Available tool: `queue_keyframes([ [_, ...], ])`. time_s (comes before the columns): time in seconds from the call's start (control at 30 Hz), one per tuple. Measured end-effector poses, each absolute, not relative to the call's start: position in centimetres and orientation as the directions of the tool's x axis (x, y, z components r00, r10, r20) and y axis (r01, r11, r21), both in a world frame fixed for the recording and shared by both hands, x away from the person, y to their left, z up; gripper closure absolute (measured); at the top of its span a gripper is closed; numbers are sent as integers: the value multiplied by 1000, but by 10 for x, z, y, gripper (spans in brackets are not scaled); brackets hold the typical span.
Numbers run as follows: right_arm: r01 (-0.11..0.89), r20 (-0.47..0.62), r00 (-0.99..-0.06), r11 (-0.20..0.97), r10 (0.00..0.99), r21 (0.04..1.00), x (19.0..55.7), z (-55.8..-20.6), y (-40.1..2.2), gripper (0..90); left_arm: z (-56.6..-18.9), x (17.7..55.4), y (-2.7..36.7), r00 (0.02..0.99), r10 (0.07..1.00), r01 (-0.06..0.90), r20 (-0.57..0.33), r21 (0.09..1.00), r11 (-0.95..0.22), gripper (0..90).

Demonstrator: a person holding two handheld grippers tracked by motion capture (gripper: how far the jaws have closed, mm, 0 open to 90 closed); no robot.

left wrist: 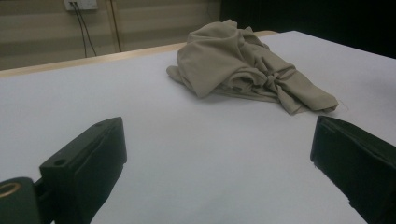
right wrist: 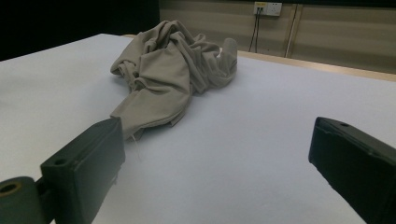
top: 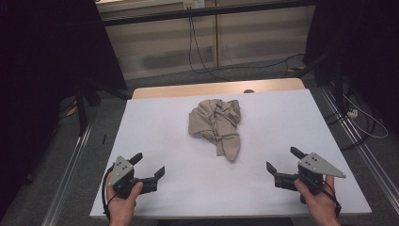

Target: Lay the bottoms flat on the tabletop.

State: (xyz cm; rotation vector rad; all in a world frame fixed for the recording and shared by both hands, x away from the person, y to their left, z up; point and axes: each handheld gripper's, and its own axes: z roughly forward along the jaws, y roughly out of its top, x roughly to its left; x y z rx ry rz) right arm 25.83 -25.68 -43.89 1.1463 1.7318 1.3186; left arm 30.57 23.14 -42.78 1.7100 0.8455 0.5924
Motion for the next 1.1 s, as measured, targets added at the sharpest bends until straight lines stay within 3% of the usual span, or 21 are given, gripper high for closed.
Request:
queue_keyframes([
  [0.5,293,23,-417,111,908,950,265,-442,-248,20,-431,308,225,641,767,273,-29,943,-192,38],
  [0.7,299,-1,-472,161,881,941,268,-444,-232,21,-431,308,228,643,765,273,-37,944,-183,38],
  [1.1,329,12,-519,186,855,926,296,-445,-214,29,-433,334,210,646,763,303,-22,925,-230,46],
])
